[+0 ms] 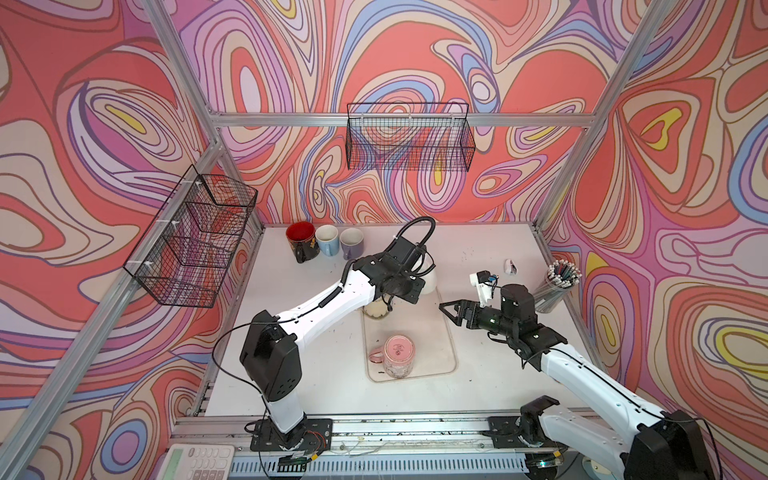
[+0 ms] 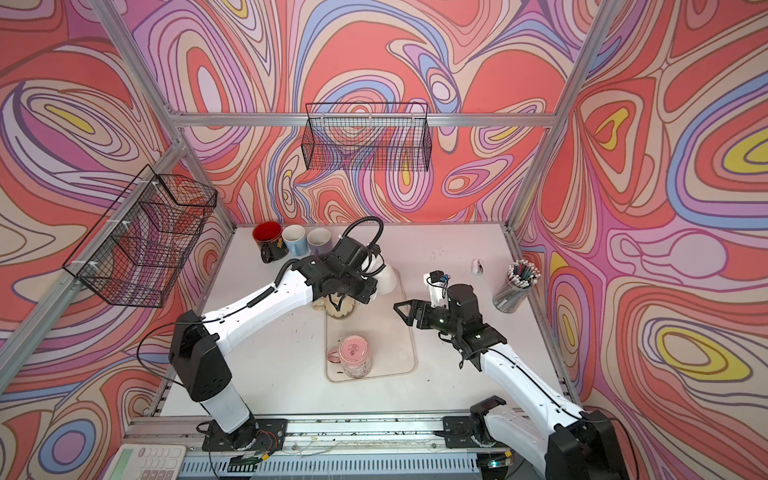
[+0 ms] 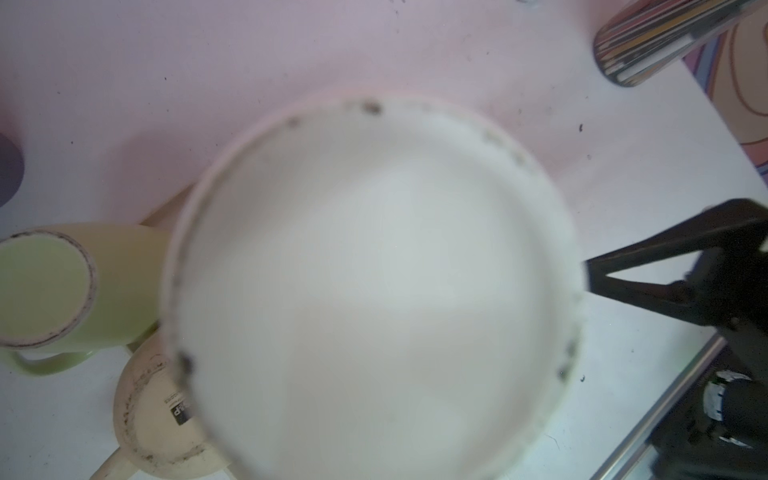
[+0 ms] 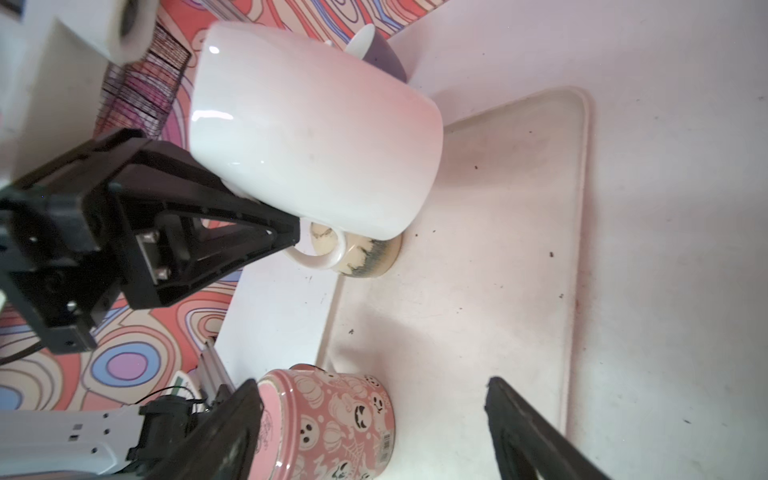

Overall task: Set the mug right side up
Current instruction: 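Raise and tilt the white mug sideways toward the right gripper while the right gripper approaches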

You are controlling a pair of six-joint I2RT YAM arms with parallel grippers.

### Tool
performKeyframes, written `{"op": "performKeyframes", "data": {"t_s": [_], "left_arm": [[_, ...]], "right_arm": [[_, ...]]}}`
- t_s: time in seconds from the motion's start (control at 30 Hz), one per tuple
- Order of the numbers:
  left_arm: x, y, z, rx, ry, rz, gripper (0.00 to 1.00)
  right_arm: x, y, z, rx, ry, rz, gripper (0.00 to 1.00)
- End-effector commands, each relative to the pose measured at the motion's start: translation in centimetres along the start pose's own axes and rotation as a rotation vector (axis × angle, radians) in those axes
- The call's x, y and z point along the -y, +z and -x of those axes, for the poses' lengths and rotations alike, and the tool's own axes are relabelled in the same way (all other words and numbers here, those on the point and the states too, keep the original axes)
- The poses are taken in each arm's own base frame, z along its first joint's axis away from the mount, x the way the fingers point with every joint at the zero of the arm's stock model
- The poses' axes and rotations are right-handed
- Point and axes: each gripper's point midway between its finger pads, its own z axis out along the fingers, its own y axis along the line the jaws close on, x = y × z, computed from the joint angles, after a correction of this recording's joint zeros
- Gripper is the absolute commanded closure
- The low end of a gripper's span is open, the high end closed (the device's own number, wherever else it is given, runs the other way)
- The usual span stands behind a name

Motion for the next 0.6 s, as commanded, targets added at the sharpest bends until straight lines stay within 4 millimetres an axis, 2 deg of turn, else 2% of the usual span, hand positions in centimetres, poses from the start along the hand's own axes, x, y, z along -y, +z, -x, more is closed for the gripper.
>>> {"op": "performKeyframes", "data": {"t_s": [0.0,0.13,0.23,0.47,0.57], "left_arm": [[2.3,-3.7,3.0,0.154,0.028,-0.119,1.00],[4.3,-6.6,4.1,0.227,0.046,-0.241,1.00],[5.1,-8.7,4.8,0.281,0.049,-0.308,1.00],[5.0,-13.1,6.4,0.413,-0.029,-0.486,1.00],[5.1,-14.6,6.7,0.457,-0.030,-0.533,1.00]], "right_arm": [[-3.9,-0.7,0.7,0.018,-0.050,0.201,0.15],[-5.5,-1.1,1.2,0.035,-0.085,0.278,0.18],[-6.7,-1.6,1.8,0.061,-0.111,0.329,0.18],[-10.2,-3.3,3.5,0.151,-0.155,0.502,0.22],[-11.1,-3.4,4.3,0.154,-0.158,0.542,0.26]]}}
